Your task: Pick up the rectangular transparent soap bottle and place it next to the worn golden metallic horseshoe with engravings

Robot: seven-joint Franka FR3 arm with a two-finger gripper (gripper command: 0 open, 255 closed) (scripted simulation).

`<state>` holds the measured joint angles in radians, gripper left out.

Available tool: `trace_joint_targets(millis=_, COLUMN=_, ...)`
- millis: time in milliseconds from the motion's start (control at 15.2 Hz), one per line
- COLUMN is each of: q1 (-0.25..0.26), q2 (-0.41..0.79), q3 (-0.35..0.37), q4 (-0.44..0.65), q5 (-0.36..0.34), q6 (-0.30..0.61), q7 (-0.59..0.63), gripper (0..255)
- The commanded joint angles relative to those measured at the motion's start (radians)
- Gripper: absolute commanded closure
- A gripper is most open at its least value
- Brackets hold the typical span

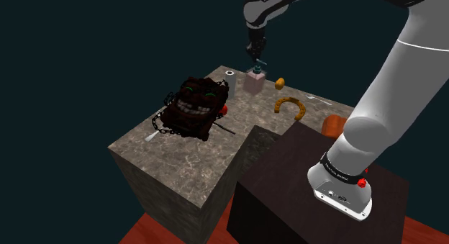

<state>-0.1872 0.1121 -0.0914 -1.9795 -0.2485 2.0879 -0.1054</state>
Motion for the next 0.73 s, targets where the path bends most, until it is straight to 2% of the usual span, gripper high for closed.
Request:
trace_joint_targets(millis=0, q1=-0.021, q2=0.038, q3=-0.016, q4=0.044, q5=0.006, q6=0.003, q7=-0.041, gripper=255)
trace_joint_targets(millis=660, q1=-0.149, q2=0.294, q3=-0.070, q4=0.397, q5=0.074, q6=-0.053, q7=-0.256, gripper=255)
